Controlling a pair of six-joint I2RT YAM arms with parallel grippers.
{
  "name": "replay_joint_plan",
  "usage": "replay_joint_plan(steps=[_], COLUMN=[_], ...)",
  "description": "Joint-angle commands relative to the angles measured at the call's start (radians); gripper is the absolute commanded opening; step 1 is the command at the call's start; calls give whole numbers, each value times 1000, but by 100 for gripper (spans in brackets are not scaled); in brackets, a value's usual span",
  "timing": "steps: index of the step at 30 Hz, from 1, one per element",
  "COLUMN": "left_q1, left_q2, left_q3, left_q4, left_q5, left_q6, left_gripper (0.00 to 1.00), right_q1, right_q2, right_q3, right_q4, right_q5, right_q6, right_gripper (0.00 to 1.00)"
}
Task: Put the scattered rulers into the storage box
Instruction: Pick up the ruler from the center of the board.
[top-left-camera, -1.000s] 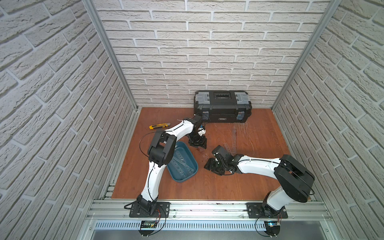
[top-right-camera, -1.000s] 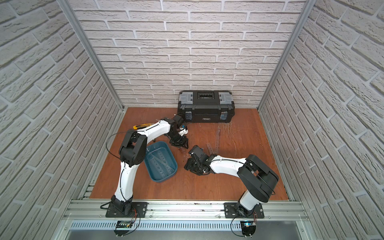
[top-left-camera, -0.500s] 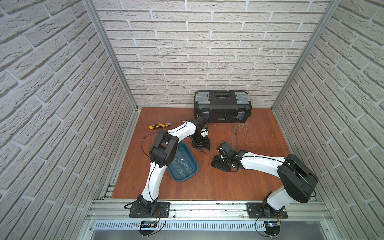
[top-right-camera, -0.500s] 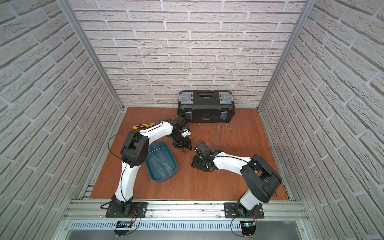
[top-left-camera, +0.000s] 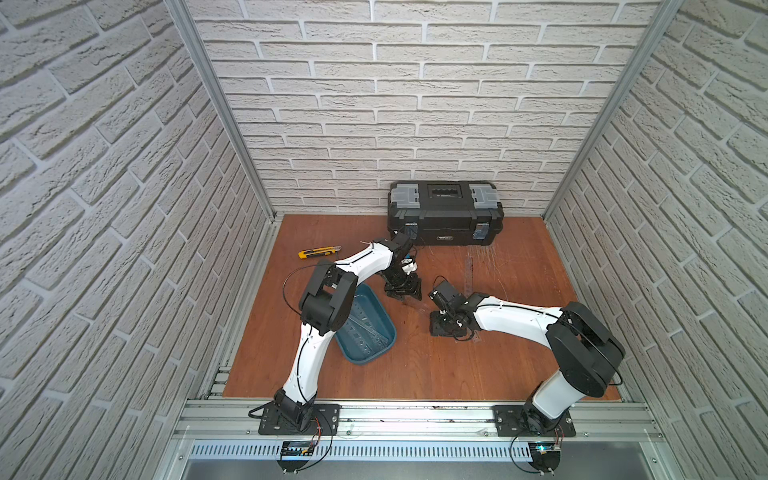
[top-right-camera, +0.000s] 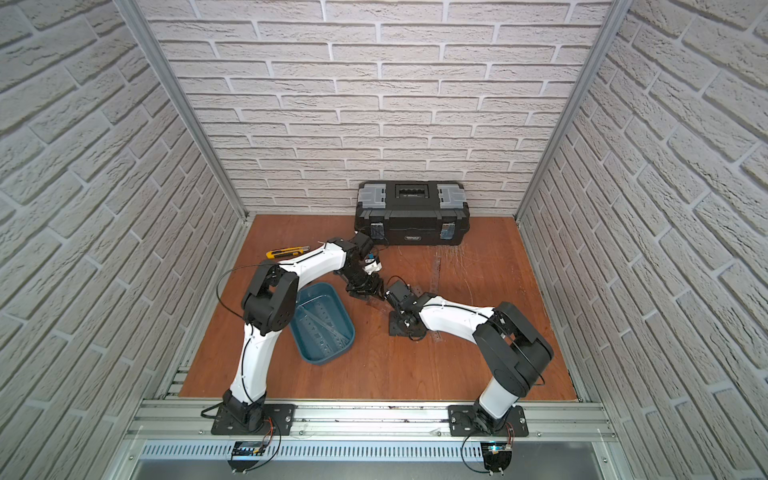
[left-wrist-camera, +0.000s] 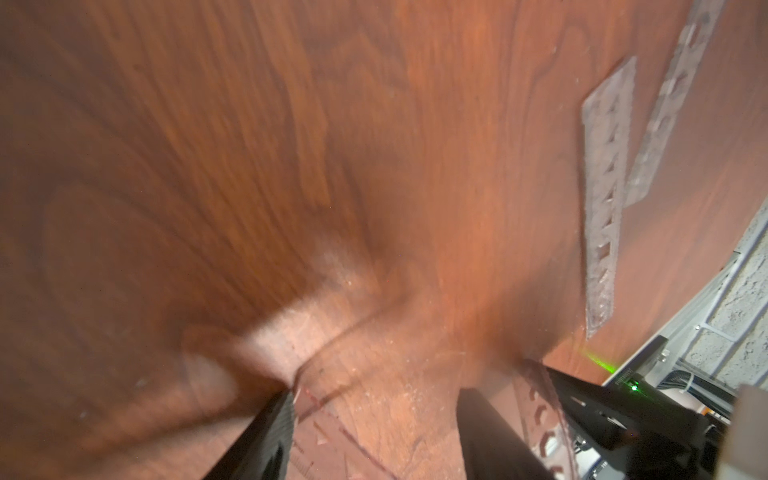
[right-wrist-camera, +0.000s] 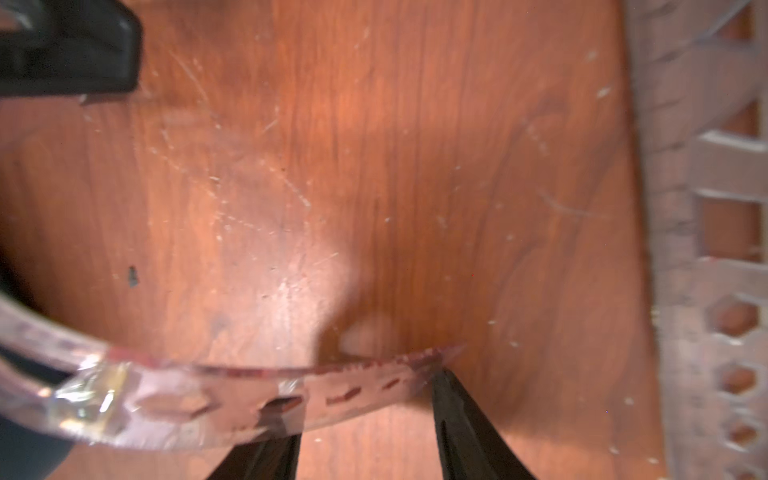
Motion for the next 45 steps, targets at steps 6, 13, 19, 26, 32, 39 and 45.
replay_joint_plan(steps=[6, 13, 19, 26, 32, 39, 45], left_q1=[-15, -15, -9, 6, 4, 36, 97], left_q2=[29, 57, 57, 56, 59, -39, -195], left_q3=[74, 132, 162, 173, 191, 236, 238], left_q4=[-121, -192, -244, -283, -315, -293, -259], left_q5=[50, 50, 49, 133, 135, 117, 123], left_q6=[24, 50, 73, 101, 116, 72, 39], left_gripper=[66, 66, 66, 67, 66, 66, 67], right_q1=[21, 29, 28, 28, 25, 22, -44], right_q2=[22, 40, 26, 5, 2, -171, -196], right_q3=[0, 13, 15, -10, -16, 37, 211], right_q4=[-18, 6, 5, 6, 11, -53, -180], right_q5=[213, 295, 297, 299, 295, 267, 229], right_q6=[-129, -202, -205, -201, -196, -311, -543], right_gripper=[38, 6, 2, 2, 2, 13, 56])
